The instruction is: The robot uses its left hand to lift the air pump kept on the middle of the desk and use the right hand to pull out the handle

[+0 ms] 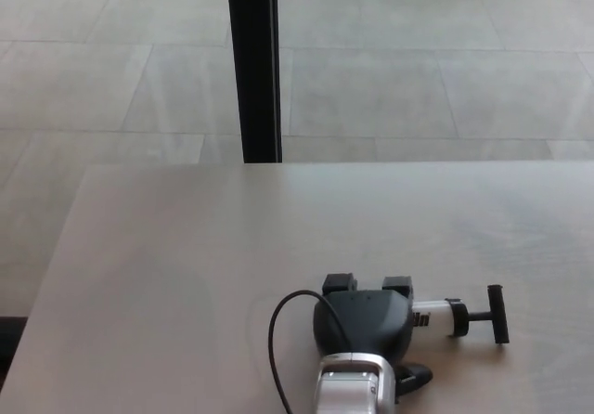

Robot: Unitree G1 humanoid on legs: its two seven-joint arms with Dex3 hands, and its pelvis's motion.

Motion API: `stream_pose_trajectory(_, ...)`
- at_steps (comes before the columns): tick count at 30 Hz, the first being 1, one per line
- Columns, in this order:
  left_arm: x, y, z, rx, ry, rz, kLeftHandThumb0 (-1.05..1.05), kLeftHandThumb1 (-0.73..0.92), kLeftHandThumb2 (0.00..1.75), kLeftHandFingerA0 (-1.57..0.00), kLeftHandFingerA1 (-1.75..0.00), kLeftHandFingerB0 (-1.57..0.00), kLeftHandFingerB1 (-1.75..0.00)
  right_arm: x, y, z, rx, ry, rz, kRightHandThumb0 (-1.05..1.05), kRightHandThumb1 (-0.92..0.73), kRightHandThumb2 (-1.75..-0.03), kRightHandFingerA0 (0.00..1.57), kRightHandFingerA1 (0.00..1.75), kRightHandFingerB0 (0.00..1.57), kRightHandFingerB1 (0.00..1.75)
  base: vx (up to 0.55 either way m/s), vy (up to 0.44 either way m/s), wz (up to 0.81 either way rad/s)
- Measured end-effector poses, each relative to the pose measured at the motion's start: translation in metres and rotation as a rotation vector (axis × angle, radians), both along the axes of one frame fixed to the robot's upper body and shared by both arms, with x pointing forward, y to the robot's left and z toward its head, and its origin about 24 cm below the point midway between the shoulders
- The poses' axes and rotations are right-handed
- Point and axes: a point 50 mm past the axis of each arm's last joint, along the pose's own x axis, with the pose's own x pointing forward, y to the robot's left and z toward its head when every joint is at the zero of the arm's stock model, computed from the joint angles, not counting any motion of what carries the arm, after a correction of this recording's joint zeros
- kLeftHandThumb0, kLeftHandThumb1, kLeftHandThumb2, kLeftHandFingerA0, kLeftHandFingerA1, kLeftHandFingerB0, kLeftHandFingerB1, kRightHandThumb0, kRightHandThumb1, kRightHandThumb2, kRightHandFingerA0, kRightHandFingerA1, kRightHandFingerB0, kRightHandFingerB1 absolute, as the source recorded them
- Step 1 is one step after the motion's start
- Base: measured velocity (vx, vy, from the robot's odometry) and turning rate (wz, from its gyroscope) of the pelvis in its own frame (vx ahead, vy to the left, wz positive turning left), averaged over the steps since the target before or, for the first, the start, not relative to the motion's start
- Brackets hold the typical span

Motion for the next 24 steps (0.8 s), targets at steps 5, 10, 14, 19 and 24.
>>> stream_pose_trajectory(5, 0.000, 0.002, -0.010, 0.083, -0.051, -0.031, -0.69, 0.53, 0.88, -0.18, -0.59, -0.29, -0.55, -0.001, 0.001, -0.004, 0.005, 0.013, -0.001, -0.54, -0.71, -0.61, 0.41, 0.47, 0.52, 0.43, 0.00, 0.000, 0.00)
stream_pose_trajectory(10, 0.000, 0.002, -0.014, 0.124, -0.098, -0.055, -0.68, 0.53, 0.96, -0.25, -0.65, -0.35, -0.60, -0.001, 0.000, -0.005, 0.007, 0.017, -0.011, -0.52, -0.69, -0.61, 0.43, 0.49, 0.54, 0.44, 0.00, 0.000, 0.00)
stream_pose_trajectory(14, -0.001, 0.001, -0.015, 0.152, -0.129, -0.081, -0.58, 0.66, 0.59, -0.39, -0.81, -0.47, -0.52, -0.003, -0.004, -0.007, 0.017, 0.020, -0.026, -0.50, -0.68, -0.61, 0.41, 0.51, 0.56, 0.45, 0.00, 0.000, 0.00)
stream_pose_trajectory(19, 0.000, 0.005, -0.014, 0.191, -0.161, -0.095, -0.55, 0.65, 0.60, -0.45, -0.87, -0.57, -0.58, -0.010, -0.013, -0.015, 0.020, 0.049, -0.058, -0.45, -0.68, -0.60, 0.46, 0.50, 0.55, 0.44, 0.00, 0.000, 0.00)
stream_pose_trajectory(24, 0.001, 0.014, -0.015, 0.193, -0.159, -0.085, -0.48, 0.71, 0.61, -0.64, -0.90, -0.57, -0.61, -0.016, -0.022, -0.026, 0.018, 0.084, -0.101, -0.44, -0.68, -0.61, 0.50, 0.54, 0.56, 0.44, 0.00, 0.000, 0.00)
